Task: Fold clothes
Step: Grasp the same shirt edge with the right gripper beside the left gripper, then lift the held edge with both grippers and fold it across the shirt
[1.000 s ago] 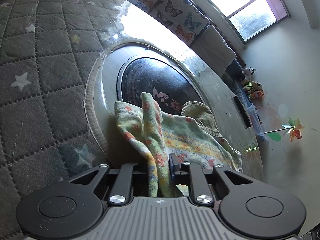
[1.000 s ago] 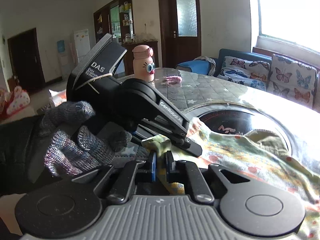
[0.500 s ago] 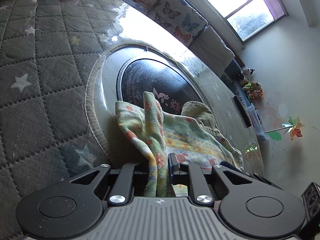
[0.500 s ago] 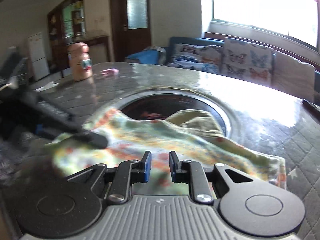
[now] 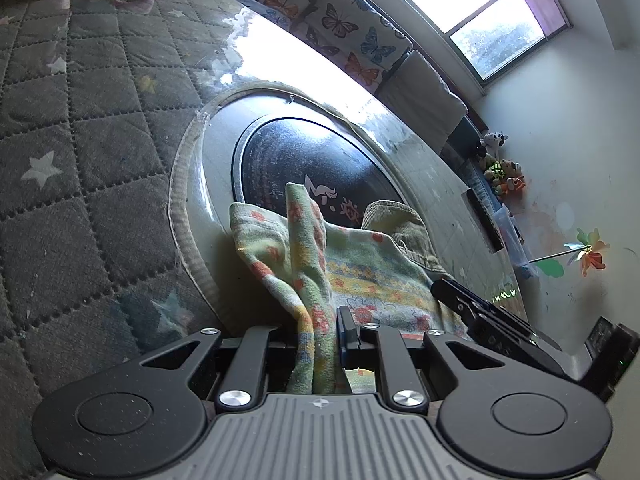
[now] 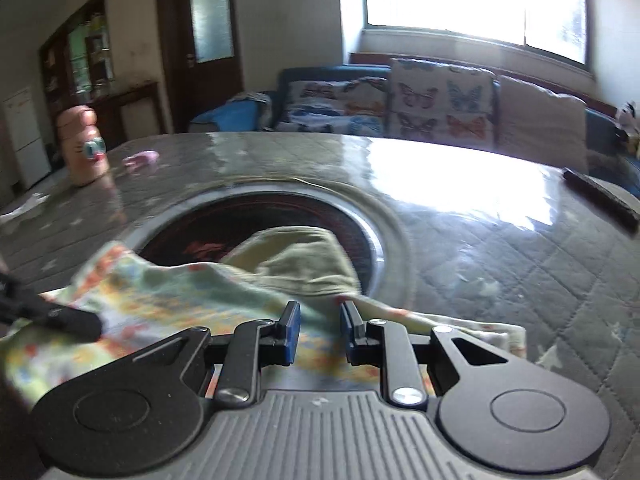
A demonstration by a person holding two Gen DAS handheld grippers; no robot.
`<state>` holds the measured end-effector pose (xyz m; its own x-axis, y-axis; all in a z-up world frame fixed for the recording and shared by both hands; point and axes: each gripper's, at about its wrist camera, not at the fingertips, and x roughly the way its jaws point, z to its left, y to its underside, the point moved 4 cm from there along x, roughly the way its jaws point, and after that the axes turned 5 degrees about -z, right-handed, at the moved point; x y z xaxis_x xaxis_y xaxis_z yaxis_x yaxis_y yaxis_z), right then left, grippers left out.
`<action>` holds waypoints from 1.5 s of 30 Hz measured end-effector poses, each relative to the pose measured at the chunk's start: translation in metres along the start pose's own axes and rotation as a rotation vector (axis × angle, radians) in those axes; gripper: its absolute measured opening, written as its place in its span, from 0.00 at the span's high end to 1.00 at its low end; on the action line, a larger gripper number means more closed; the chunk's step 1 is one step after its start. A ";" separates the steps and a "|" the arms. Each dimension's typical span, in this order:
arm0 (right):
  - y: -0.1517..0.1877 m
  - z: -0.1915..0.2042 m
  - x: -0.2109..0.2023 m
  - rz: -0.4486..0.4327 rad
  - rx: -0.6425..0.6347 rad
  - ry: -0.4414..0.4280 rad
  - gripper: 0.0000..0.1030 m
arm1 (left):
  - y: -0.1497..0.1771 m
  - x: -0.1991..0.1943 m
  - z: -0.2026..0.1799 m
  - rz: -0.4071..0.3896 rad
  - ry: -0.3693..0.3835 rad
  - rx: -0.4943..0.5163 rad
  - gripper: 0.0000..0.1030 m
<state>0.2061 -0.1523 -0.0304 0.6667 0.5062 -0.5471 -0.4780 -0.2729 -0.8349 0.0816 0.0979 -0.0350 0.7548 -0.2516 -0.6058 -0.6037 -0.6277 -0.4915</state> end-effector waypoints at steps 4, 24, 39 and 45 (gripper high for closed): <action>-0.001 -0.015 -0.008 -0.023 0.036 0.017 0.78 | 0.000 0.000 0.000 0.000 -0.002 0.001 0.84; 0.033 -0.077 -0.043 -0.023 0.194 0.123 0.68 | 0.000 -0.001 -0.010 -0.005 -0.038 0.056 0.84; 0.022 -0.078 -0.086 -0.146 0.271 0.103 0.93 | -0.011 0.005 -0.058 -0.009 -0.048 0.198 0.89; 0.020 -0.103 -0.111 -0.181 0.275 0.167 0.93 | -0.007 0.035 -0.109 0.026 0.000 0.287 0.89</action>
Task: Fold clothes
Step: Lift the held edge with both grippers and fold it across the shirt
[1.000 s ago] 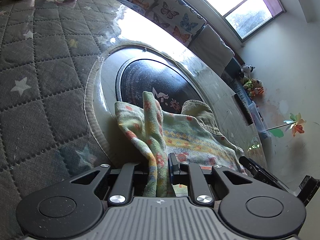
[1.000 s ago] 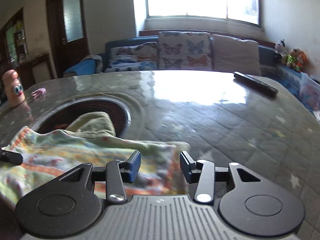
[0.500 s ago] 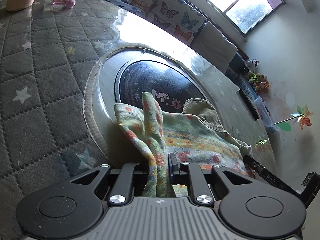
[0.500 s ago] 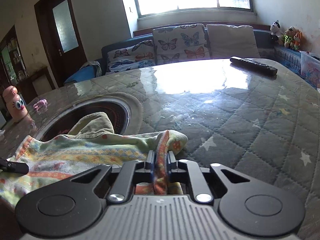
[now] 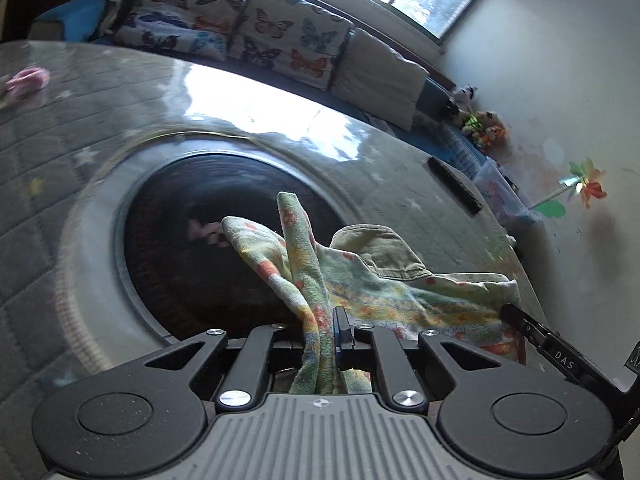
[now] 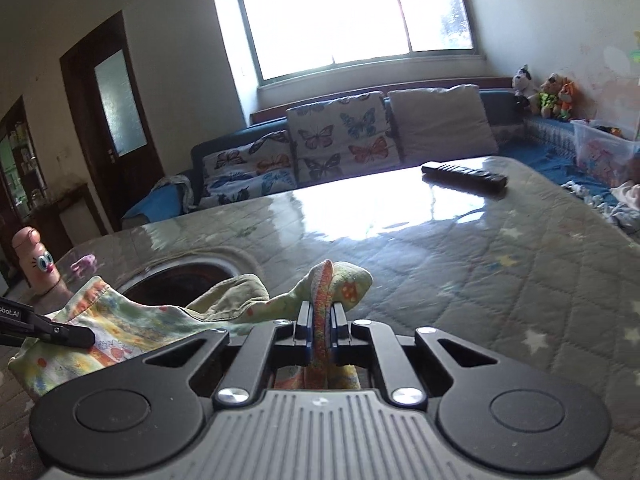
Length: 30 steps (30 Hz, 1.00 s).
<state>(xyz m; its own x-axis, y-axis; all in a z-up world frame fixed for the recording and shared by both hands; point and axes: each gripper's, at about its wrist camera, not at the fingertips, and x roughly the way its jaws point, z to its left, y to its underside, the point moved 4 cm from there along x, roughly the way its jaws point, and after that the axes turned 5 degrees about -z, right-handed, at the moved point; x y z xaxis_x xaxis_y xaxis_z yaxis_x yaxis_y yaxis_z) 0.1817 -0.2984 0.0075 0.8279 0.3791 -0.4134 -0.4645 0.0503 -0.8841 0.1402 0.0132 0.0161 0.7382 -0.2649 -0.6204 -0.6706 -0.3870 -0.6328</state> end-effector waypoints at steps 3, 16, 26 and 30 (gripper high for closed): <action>-0.007 -0.023 -0.005 -0.013 -0.001 0.048 0.93 | -0.004 0.018 -0.030 0.014 0.028 0.046 0.89; -0.035 -0.119 -0.020 -0.059 -0.001 0.244 0.93 | -0.013 0.098 -0.133 0.074 0.079 0.198 0.89; -0.027 -0.162 -0.020 -0.043 0.028 0.312 0.93 | 0.003 0.136 -0.169 0.122 0.053 0.301 0.89; -0.019 -0.172 -0.017 -0.022 0.044 0.328 0.93 | 0.008 0.141 -0.171 0.134 0.029 0.323 0.89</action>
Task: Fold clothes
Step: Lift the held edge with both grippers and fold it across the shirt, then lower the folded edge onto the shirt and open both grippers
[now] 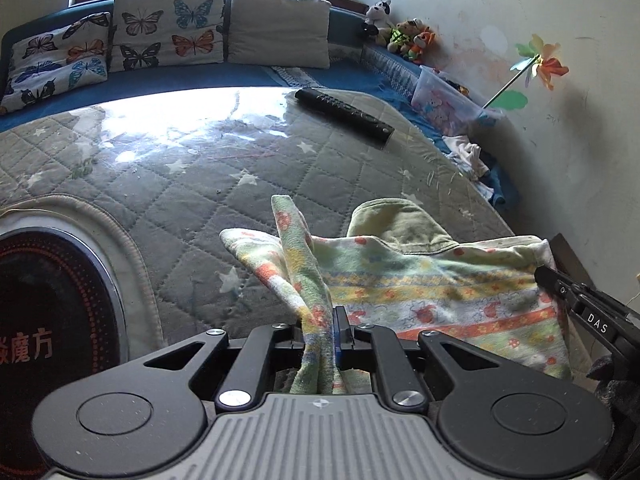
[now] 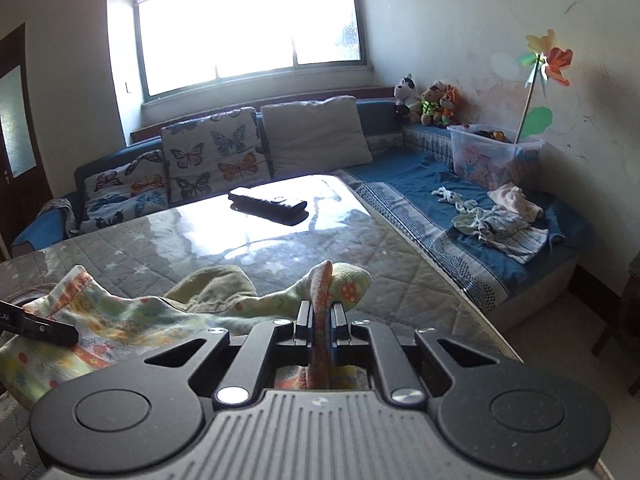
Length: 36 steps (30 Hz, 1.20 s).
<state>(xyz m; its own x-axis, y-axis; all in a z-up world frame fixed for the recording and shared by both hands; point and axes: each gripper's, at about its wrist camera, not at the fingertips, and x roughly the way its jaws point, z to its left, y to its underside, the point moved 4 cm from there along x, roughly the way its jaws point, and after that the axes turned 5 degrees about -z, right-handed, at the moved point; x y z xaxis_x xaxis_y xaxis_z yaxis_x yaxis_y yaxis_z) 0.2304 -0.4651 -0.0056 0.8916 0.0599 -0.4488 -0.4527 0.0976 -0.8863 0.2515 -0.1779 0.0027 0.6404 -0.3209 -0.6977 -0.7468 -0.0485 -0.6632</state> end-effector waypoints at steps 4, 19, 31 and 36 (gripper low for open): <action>0.008 -0.001 0.001 0.021 0.015 0.010 0.92 | 0.001 0.003 -0.001 0.010 -0.021 0.010 0.86; 0.019 -0.006 -0.005 0.047 0.012 0.027 0.84 | 0.014 0.002 0.003 0.027 -0.066 0.031 0.56; 0.038 0.035 -0.020 0.077 -0.039 -0.066 0.41 | 0.026 -0.007 0.008 0.005 -0.112 0.059 0.26; 0.046 0.053 -0.023 0.089 -0.055 -0.104 0.27 | 0.032 -0.011 0.012 -0.001 -0.122 0.060 0.18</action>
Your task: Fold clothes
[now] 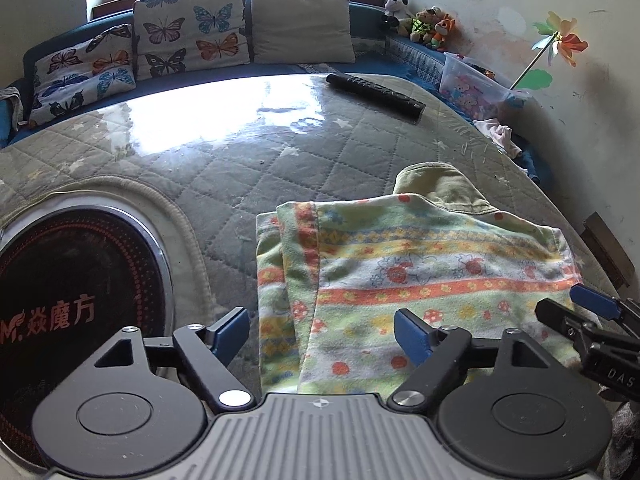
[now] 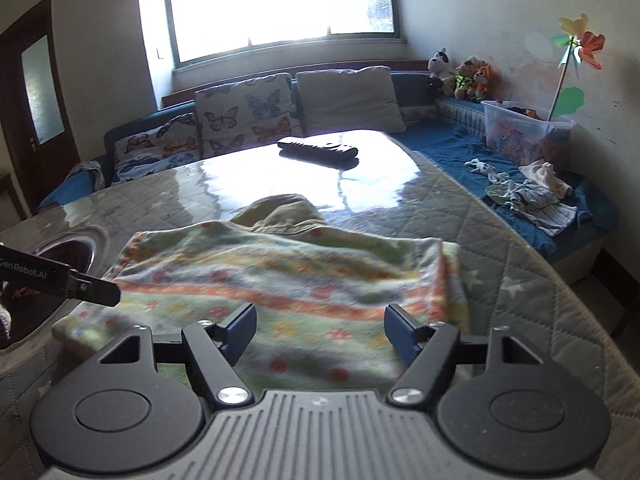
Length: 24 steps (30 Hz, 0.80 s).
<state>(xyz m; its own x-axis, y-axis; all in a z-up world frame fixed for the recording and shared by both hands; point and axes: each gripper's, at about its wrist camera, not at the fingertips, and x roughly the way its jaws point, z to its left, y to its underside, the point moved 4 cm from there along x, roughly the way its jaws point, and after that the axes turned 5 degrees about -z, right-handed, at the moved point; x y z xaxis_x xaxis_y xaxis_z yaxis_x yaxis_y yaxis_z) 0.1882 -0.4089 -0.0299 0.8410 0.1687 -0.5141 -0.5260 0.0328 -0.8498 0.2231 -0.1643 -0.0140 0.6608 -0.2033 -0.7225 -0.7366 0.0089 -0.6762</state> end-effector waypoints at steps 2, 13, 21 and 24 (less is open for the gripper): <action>0.001 0.009 -0.001 0.000 -0.016 -0.010 0.21 | 0.002 -0.001 0.001 -0.003 -0.005 0.005 0.15; 0.006 0.056 0.008 0.013 -0.129 -0.058 0.17 | 0.014 -0.003 0.010 -0.015 -0.039 0.042 0.15; 0.014 0.077 0.005 0.025 -0.182 -0.105 0.16 | 0.015 -0.009 0.020 -0.029 -0.052 0.028 0.12; 0.014 0.079 0.001 0.024 -0.171 -0.118 0.14 | 0.016 -0.011 0.020 -0.033 -0.054 0.032 0.08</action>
<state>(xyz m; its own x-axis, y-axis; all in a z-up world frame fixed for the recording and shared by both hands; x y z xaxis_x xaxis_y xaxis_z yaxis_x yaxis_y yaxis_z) 0.1714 -0.3303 -0.0330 0.8026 0.2821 -0.5256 -0.5079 -0.1389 -0.8501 0.2067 -0.1423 -0.0199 0.6924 -0.1508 -0.7056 -0.7096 0.0346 -0.7037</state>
